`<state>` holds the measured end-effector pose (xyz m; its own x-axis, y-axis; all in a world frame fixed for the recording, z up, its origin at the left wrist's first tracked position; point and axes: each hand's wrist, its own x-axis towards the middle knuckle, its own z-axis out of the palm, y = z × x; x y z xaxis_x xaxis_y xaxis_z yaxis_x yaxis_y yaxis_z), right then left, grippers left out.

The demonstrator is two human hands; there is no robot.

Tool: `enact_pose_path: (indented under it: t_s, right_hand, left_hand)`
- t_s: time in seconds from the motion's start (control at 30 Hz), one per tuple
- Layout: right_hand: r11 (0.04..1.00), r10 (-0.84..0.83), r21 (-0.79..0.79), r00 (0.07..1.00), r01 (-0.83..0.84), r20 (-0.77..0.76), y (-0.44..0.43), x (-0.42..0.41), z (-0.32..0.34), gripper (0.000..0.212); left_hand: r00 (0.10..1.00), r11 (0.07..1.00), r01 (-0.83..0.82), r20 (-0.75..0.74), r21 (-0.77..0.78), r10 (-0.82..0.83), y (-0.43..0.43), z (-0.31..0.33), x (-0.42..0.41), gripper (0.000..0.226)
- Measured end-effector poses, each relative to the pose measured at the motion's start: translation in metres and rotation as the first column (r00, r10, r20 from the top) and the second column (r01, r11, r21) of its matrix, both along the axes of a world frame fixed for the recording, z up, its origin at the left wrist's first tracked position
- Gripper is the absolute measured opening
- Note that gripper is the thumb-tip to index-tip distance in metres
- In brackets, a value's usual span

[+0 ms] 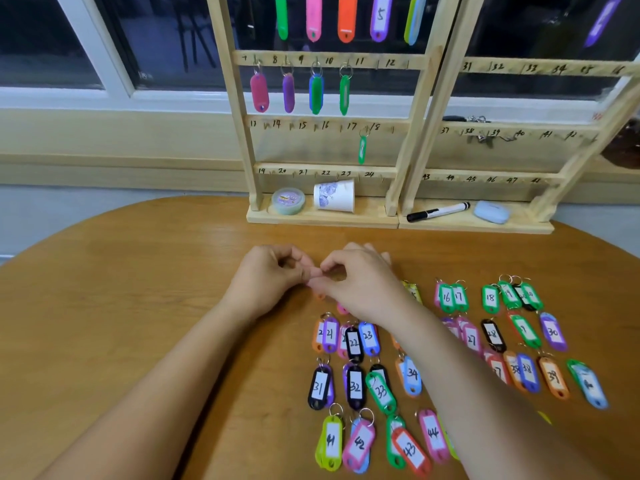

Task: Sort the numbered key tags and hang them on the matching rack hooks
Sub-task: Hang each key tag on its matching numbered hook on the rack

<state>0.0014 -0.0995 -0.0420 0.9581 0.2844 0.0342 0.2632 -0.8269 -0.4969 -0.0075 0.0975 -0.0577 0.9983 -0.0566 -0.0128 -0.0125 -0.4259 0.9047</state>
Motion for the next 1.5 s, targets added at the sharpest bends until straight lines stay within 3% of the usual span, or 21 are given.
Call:
enact_pose_path:
  t_s: [0.07,0.13,0.2,0.3,0.47,0.63,0.7,0.83,0.97,1.3,1.5]
  right_hand:
    - [0.988,-0.002,0.156,0.999,0.008,-0.034,0.0,0.001,0.0,0.025]
    - [0.911,0.014,0.411,0.991,0.043,-0.136,-0.001,0.001,0.004,0.019]
    - [0.832,0.051,0.55,0.976,0.077,-0.212,-0.004,0.001,0.011,0.018]
    - [0.755,0.091,0.646,0.958,0.111,-0.271,-0.006,0.0,0.02,0.022]
    - [0.735,0.112,0.669,0.953,0.111,-0.282,-0.011,-0.001,0.027,0.019]
    - [0.695,0.112,0.707,0.953,0.126,-0.28,-0.015,0.003,0.032,0.018]
    - [0.636,0.09,0.755,0.956,0.16,-0.278,-0.017,0.004,0.034,0.018]
    - [0.483,0.135,0.845,0.934,0.23,-0.331,-0.019,0.004,0.039,0.025]
    - [0.388,0.223,0.887,0.908,0.251,-0.354,-0.019,0.003,0.043,0.025]
    - [0.407,0.199,0.898,0.943,0.166,-0.265,-0.023,0.001,0.053,0.014]
    - [0.486,-0.08,0.87,0.995,0.084,-0.052,-0.03,0.021,0.07,0.011]
  left_hand:
    - [1.0,0.988,-0.006,0.006,-0.157,0.007,-0.002,0.004,-0.002,0.013]
    - [0.999,0.946,-0.037,-0.005,-0.322,0.037,-0.004,0.008,-0.003,0.018]
    - [0.999,0.869,-0.037,-0.033,-0.493,0.024,-0.007,0.01,-0.004,0.021]
    - [0.994,0.741,-0.039,-0.103,-0.67,-0.041,-0.008,0.017,-0.004,0.012]
    - [0.965,0.706,-0.08,-0.233,-0.704,-0.123,-0.005,0.023,-0.001,0.011]
    - [0.95,0.58,-0.149,-0.278,-0.801,-0.14,0.0,0.024,0.003,0.011]
    - [0.964,0.617,-0.148,-0.251,-0.773,-0.083,0.001,0.025,0.004,0.005]
    - [0.99,0.722,-0.132,-0.126,-0.679,0.063,-0.009,0.028,0.001,0.02]
    - [0.993,0.778,-0.107,-0.022,-0.619,0.119,-0.016,0.033,-0.001,0.033]
    - [0.99,0.856,-0.087,0.053,-0.51,0.132,-0.017,0.043,-0.004,0.023]
    - [0.977,0.904,-0.058,0.163,-0.424,0.139,-0.023,0.065,0.004,0.012]
